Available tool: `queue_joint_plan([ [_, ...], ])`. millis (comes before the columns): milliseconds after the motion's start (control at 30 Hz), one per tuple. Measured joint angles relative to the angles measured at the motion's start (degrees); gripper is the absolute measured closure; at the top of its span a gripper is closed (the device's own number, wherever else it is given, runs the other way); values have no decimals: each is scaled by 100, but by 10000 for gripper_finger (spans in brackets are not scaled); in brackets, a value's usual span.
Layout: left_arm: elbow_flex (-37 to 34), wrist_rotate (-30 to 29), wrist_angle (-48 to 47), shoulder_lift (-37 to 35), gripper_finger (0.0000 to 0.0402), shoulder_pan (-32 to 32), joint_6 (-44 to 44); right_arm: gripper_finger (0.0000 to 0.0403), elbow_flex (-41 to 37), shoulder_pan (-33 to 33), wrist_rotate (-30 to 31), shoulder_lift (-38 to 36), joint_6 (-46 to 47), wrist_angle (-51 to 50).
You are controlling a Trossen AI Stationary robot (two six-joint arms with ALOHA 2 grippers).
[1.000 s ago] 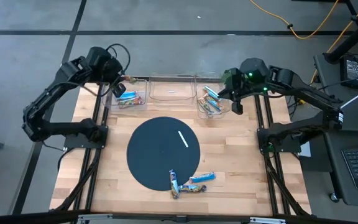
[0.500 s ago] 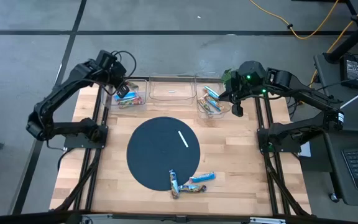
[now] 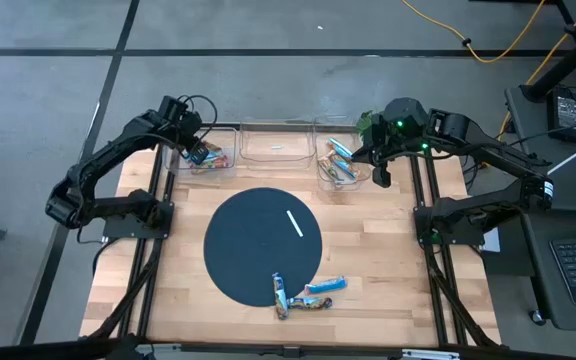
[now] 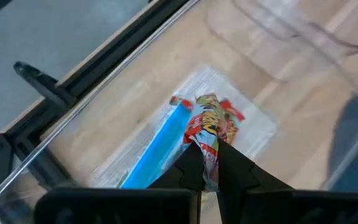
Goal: Pick and place Granola Bars by type
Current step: Put the top red chewy bar into the top left transparent bin, then put the red chewy bar into the top left transparent bin
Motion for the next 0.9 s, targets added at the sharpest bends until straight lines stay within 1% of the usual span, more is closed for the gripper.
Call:
queue_joint_plan([
  [167, -304, -317, 415, 0, 387, 109, -105, 356, 0, 0, 2, 0, -15, 4],
  [333, -331, -315, 498, 11, 381, 112, -191, 356, 0, 0, 1, 0, 19, 9],
  [533, -331, -313, 495, 11, 363, 112, -234, 356, 0, 0, 2, 0, 36, 9],
  [700, -331, -318, 479, 11, 341, 105, -331, 356, 0, 0, 2, 0, 38, 9],
  [900, -331, -442, 394, 13, 294, 12, -351, 356, 0, 0, 2, 0, 36, 9],
])
